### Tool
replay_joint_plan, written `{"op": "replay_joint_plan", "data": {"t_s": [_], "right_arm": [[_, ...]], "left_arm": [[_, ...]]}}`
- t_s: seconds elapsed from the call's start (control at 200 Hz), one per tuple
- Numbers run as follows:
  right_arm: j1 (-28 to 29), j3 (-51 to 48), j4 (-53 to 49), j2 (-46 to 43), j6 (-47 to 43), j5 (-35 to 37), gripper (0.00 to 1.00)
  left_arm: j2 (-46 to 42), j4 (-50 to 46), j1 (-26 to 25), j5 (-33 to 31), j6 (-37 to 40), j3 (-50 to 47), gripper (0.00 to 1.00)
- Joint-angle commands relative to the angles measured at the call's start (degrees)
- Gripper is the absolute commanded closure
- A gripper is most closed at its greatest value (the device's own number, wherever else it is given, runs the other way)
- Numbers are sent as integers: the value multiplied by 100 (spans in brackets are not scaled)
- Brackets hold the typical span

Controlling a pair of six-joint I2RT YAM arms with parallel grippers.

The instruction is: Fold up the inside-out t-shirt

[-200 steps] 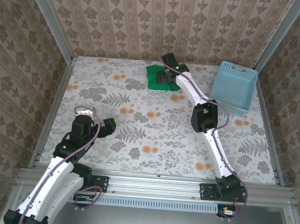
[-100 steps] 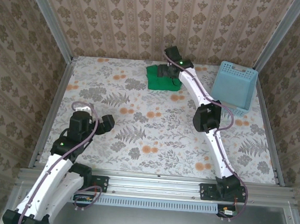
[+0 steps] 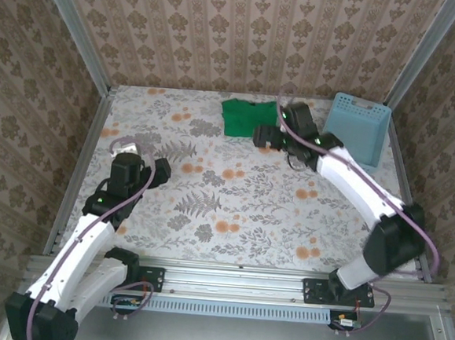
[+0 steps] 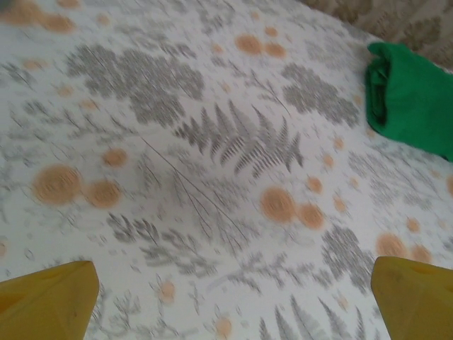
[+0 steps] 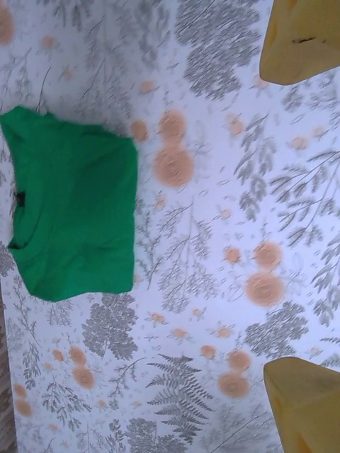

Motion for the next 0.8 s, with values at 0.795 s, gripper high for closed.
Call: {"op": "replay_joint_plan", "data": {"t_s": [0.795], "right_arm": [[-1388,-5696,5623,-2236,-2077,2164,0]], "left_arm": [[2788,5874,907,-414,3333,-1676,0]]}}
